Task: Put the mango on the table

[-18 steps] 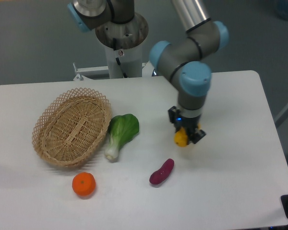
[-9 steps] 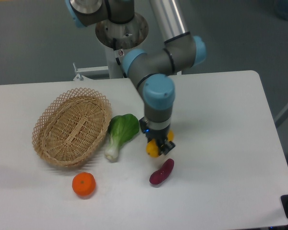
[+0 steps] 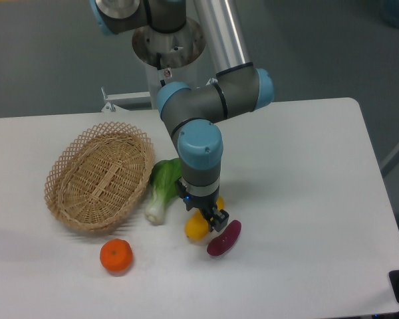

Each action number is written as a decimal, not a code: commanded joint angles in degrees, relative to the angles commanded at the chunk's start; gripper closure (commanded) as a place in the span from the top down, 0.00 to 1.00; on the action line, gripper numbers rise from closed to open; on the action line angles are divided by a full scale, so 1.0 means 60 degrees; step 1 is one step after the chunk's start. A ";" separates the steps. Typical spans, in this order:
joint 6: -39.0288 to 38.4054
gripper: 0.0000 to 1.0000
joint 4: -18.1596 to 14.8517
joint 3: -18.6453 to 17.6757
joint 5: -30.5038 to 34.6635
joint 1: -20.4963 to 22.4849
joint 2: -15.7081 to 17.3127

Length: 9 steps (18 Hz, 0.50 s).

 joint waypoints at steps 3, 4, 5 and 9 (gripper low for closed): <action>0.0044 1.00 -0.0058 0.0453 0.0044 0.0044 -0.0058; 0.0117 1.00 -0.0088 0.0600 0.0015 0.0145 -0.0015; 0.0132 1.00 -0.0102 0.0717 0.0015 0.0320 0.0014; 0.0147 1.00 -0.0467 0.1375 -0.0029 0.0862 -0.0073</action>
